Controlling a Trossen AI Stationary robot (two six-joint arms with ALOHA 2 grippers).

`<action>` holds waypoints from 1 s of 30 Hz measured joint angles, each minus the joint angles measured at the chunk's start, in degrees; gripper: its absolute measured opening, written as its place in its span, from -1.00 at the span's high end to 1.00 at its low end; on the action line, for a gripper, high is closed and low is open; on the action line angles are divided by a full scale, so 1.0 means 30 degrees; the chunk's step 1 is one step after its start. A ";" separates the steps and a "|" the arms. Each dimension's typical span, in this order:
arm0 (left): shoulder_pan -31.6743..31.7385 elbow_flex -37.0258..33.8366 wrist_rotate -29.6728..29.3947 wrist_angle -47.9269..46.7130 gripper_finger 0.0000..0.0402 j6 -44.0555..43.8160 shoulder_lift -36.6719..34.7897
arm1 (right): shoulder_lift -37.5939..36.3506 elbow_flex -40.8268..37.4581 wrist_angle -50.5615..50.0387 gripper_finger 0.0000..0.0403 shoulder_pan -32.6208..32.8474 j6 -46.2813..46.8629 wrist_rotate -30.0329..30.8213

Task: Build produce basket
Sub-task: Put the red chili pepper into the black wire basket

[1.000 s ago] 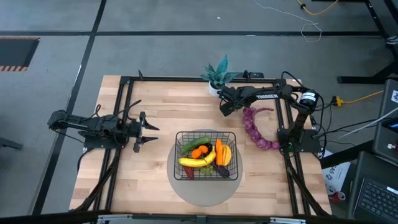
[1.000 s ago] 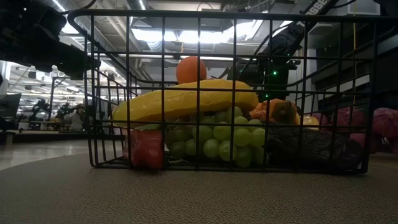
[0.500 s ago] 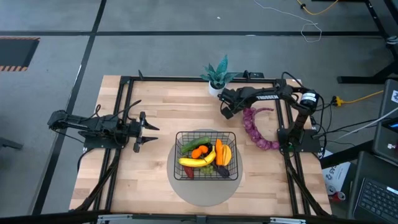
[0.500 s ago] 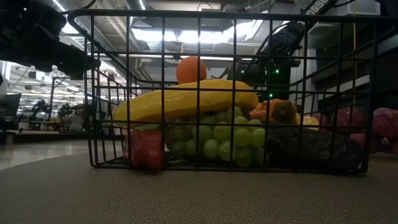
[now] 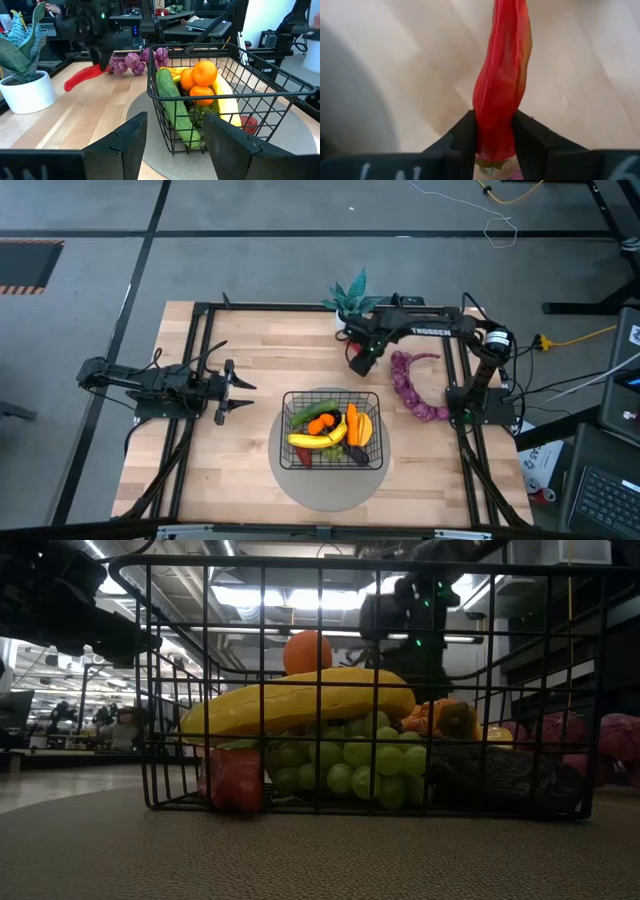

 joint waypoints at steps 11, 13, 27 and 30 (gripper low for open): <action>0.0007 -0.0007 0.0000 0.0000 0.06 0.0000 -0.0004 | 0.0000 0.4738 -0.0533 0.47 0.1332 -0.2819 -0.2469; 0.0006 -0.0003 -0.0006 0.0000 0.06 0.0000 -0.0002 | 0.0000 0.5761 -0.0922 0.47 0.1687 -0.3074 -0.2555; 0.0003 -0.0007 -0.0003 -0.0006 0.06 0.0000 -0.0006 | 0.0000 1.2908 -0.9711 0.46 0.5042 -0.3817 -0.2585; 0.0002 -0.0004 -0.0004 -0.0003 0.06 0.0000 -0.0005 | 0.0000 1.3577 -1.0664 0.46 0.6024 -0.3326 -0.2573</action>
